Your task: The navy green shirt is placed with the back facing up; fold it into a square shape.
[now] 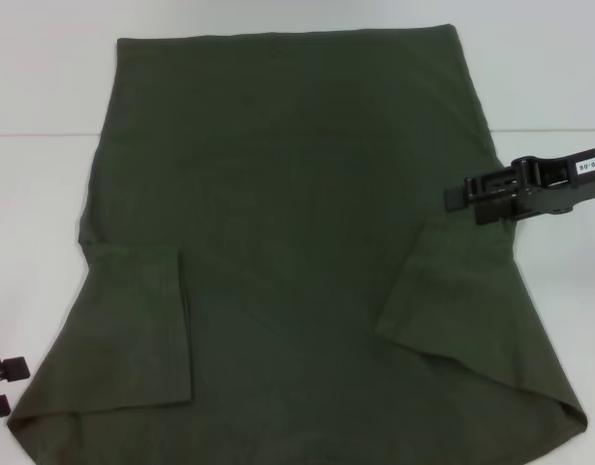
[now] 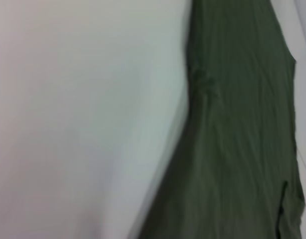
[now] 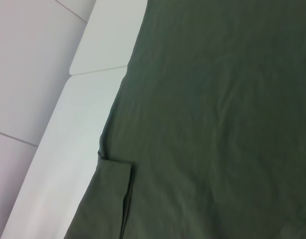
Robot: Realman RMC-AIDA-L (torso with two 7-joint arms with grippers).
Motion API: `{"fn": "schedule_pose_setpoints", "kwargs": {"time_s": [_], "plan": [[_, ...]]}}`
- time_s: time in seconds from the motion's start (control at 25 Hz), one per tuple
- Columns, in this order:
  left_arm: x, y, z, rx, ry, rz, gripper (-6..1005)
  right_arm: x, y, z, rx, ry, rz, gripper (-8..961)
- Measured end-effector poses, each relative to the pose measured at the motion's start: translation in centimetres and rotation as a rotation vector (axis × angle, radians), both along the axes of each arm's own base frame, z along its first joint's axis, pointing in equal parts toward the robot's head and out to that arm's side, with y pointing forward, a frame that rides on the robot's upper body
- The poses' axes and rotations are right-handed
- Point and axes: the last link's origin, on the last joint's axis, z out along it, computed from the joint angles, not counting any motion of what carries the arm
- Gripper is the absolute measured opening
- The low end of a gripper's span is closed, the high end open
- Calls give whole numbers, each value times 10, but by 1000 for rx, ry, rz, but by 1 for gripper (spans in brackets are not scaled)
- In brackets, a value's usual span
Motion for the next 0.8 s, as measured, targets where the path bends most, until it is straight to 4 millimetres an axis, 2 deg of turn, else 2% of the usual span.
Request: {"fn": "schedule_pose_setpoints", "kwargs": {"time_s": [0.8], "plan": [[-10, -2, -8, -20, 53, 43, 705, 4, -2, 1, 1, 3, -12, 767]]}}
